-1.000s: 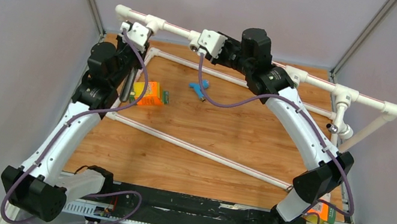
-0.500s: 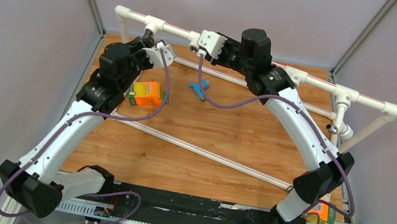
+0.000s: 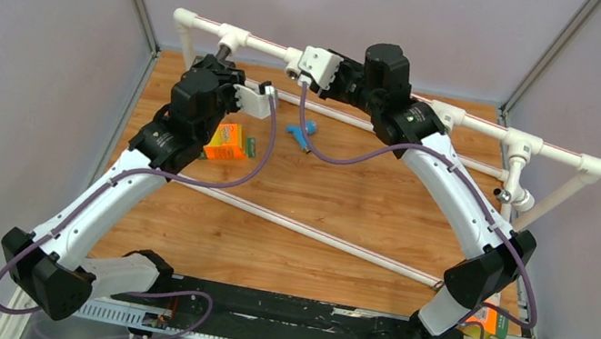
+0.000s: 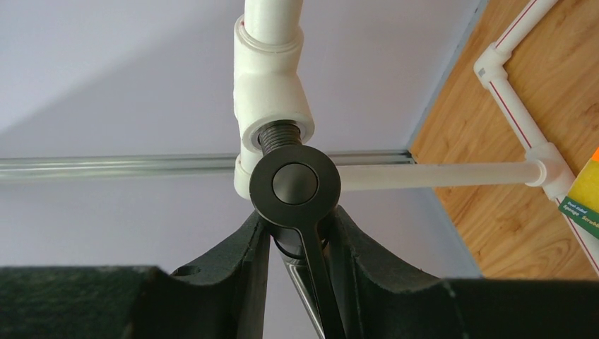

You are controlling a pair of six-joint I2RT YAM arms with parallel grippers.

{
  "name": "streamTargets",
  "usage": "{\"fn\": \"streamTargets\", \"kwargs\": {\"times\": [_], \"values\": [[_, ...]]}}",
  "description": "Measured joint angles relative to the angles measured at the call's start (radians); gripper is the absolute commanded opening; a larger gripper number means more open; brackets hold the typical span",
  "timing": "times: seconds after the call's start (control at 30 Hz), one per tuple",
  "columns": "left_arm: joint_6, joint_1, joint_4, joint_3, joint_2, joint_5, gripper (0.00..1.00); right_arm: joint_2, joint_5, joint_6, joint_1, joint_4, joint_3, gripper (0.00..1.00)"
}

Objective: Install the water faucets

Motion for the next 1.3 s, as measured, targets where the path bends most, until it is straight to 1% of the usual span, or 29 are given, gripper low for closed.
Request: {"fn": "streamTargets", "kwargs": {"times": [0.07, 0.1, 0.13, 0.3, 0.33, 0.37, 0.4, 0.57, 0.6, 0.63, 0.7, 0.83, 0.97, 1.07, 1.17, 1.2, 1.3], "values": [[0.006, -0.003, 0.002, 0.000, -0.003, -0.010, 0.12, 0.000, 0.001, -0.001, 0.001, 0.001, -0.001, 0.00], [0.008, -0.004, 0.002, -0.001, -0.005, -0.012, 0.22, 0.000, 0.001, -0.002, 0.001, 0.002, -0.002, 0.00], [0.008, -0.004, 0.003, -0.003, -0.007, -0.013, 0.29, 0.000, 0.001, -0.002, 0.002, 0.002, -0.002, 0.00], [0.004, -0.005, 0.011, -0.014, -0.020, -0.013, 0.44, -0.002, 0.002, -0.002, 0.005, -0.001, -0.002, 0.00], [0.004, -0.005, 0.011, -0.015, -0.023, -0.013, 0.51, -0.002, 0.002, -0.001, 0.006, -0.002, -0.002, 0.00], [0.005, -0.005, 0.011, -0.019, -0.026, -0.013, 0.60, -0.002, 0.002, -0.001, 0.007, -0.002, -0.002, 0.00], [0.006, -0.006, 0.010, -0.026, -0.031, -0.011, 0.75, -0.003, 0.003, -0.002, 0.009, -0.003, -0.002, 0.00], [0.001, -0.017, -0.005, -0.057, -0.042, 0.003, 0.76, -0.005, 0.005, -0.002, 0.012, -0.005, -0.002, 0.00], [-0.003, -0.017, -0.006, -0.057, -0.045, 0.008, 0.79, -0.005, 0.005, -0.002, 0.012, -0.005, -0.002, 0.00], [-0.008, -0.017, -0.010, -0.057, -0.048, 0.013, 0.85, -0.006, 0.005, -0.001, 0.013, -0.005, -0.003, 0.00], [-0.015, -0.019, -0.017, -0.057, -0.056, 0.029, 0.90, -0.006, 0.005, -0.002, 0.014, -0.004, -0.004, 0.00], [-0.056, -0.028, -0.040, -0.060, -0.085, 0.090, 0.96, -0.008, 0.006, -0.002, 0.016, -0.001, -0.008, 0.00], [-0.123, -0.031, -0.066, -0.061, -0.153, 0.155, 0.97, -0.008, 0.008, -0.002, 0.017, 0.002, -0.009, 0.00], [-0.198, -0.031, -0.081, -0.060, -0.213, 0.206, 0.97, -0.008, 0.008, -0.002, 0.017, 0.002, -0.009, 0.00], [-0.323, -0.031, -0.095, -0.055, -0.277, 0.263, 0.98, -0.008, 0.009, -0.002, 0.017, 0.003, -0.011, 0.00], [-0.378, -0.031, -0.096, -0.051, -0.294, 0.278, 1.00, -0.008, 0.009, -0.003, 0.017, 0.005, -0.012, 0.00], [-0.584, -0.031, -0.092, -0.026, -0.338, 0.298, 1.00, -0.010, 0.011, -0.003, 0.018, 0.007, -0.014, 0.00]]}}
